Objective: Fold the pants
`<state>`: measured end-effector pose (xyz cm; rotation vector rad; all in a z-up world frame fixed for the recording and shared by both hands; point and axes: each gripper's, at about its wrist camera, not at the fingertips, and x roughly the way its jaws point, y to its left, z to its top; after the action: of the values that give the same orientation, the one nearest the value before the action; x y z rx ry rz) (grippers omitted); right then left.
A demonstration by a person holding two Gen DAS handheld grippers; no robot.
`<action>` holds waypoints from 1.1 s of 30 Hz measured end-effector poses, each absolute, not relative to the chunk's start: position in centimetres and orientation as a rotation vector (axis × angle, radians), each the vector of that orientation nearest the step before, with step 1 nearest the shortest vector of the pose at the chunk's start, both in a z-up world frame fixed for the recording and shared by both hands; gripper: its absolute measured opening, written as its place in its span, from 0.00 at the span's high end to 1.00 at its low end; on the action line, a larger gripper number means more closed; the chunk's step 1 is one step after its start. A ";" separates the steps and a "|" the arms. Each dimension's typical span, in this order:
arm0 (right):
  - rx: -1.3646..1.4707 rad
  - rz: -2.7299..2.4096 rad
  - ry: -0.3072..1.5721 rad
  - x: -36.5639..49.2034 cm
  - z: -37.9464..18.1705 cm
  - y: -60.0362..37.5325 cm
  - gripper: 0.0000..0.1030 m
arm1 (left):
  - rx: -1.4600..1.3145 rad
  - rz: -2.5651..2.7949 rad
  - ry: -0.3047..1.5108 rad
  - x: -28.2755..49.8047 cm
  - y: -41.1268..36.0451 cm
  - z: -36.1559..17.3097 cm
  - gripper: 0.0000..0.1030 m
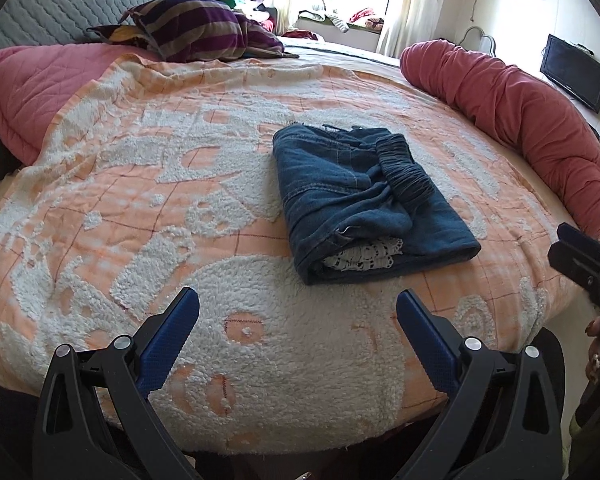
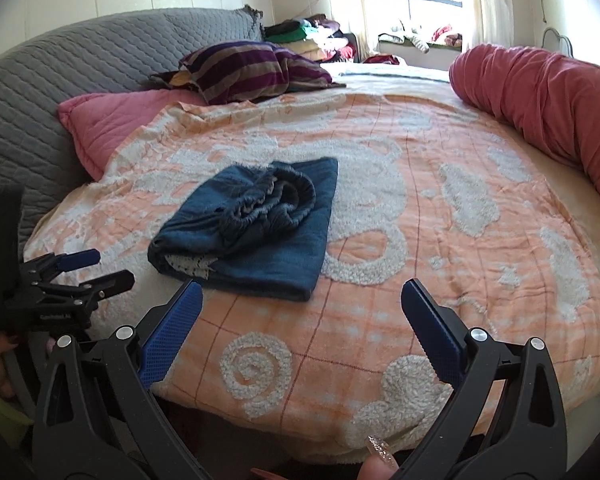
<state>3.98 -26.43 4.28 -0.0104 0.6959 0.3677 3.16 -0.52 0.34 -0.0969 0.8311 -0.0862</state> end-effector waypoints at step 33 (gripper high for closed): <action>-0.006 0.358 0.722 4.4 3.5 -26.5 0.09 | -0.102 -0.080 0.855 3.6 -0.1 -0.4 0.04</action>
<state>4.39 -26.45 3.52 -0.0065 0.7215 0.3582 3.60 -0.14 -0.42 -0.1020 0.8553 -0.0798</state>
